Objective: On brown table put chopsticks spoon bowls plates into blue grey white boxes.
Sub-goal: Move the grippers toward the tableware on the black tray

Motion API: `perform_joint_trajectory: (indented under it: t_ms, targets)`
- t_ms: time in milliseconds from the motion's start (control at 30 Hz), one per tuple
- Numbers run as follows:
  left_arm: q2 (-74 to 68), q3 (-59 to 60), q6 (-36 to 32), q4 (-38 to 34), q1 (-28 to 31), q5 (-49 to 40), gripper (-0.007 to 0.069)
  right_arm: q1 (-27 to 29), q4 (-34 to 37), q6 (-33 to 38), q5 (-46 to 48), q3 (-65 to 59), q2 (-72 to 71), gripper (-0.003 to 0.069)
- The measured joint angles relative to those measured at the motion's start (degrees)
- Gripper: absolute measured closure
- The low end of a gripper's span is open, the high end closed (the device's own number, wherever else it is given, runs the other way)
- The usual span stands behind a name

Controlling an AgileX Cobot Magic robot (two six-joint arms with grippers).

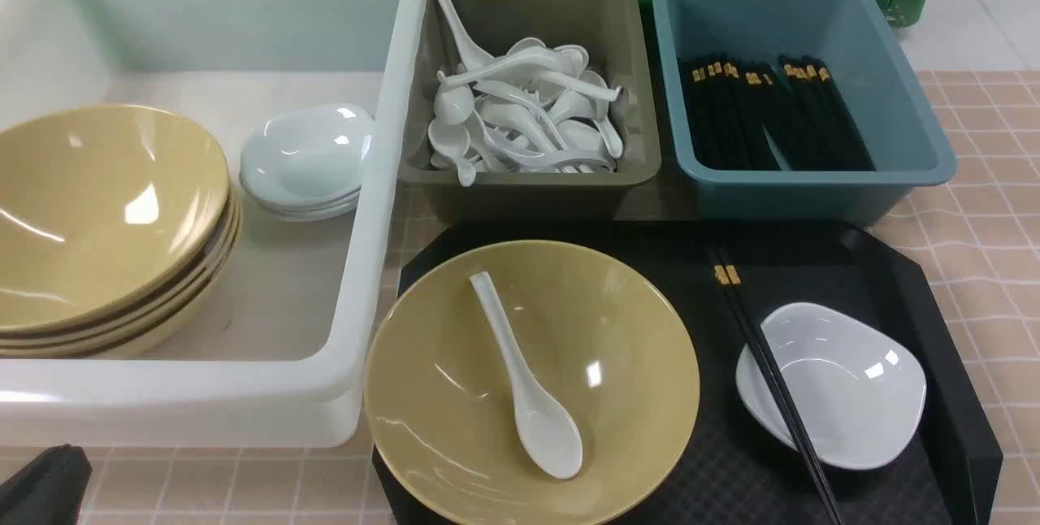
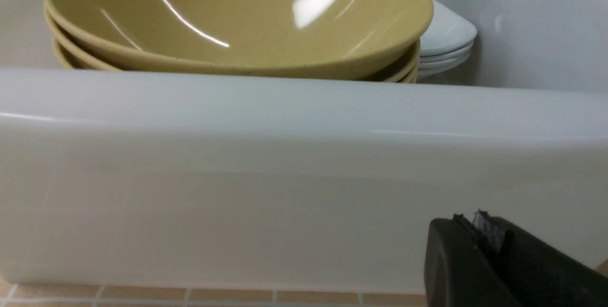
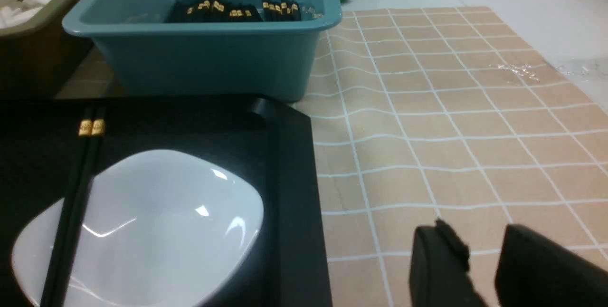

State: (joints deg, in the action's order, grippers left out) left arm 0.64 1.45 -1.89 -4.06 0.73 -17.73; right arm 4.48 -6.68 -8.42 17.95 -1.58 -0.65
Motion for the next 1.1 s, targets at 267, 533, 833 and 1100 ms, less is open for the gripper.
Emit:
perform_joint_trajectory:
  t_ms: [267, 533, 833, 1100]
  targets:
    - [0.0, 0.0, 0.0, 0.0, 0.0, 0.0, 0.0619, 0.0, 0.0, 0.0, 0.0, 0.0, 0.0, 0.0423]
    - [0.0, 0.0, 0.0, 0.0, 0.0, 0.0, 0.0619, 0.0, 0.0, 0.0, 0.0, 0.0, 0.0, 0.0423]
    - [0.0, 0.0, 0.0, 0.0, 0.0, 0.0, 0.0619, 0.0, 0.0, 0.0, 0.0, 0.0, 0.0, 0.0423]
    - [0.0, 0.0, 0.0, 0.0, -1.0, 0.0, 0.0619, 0.0, 0.0, 0.0, 0.0, 0.0, 0.0, 0.0423]
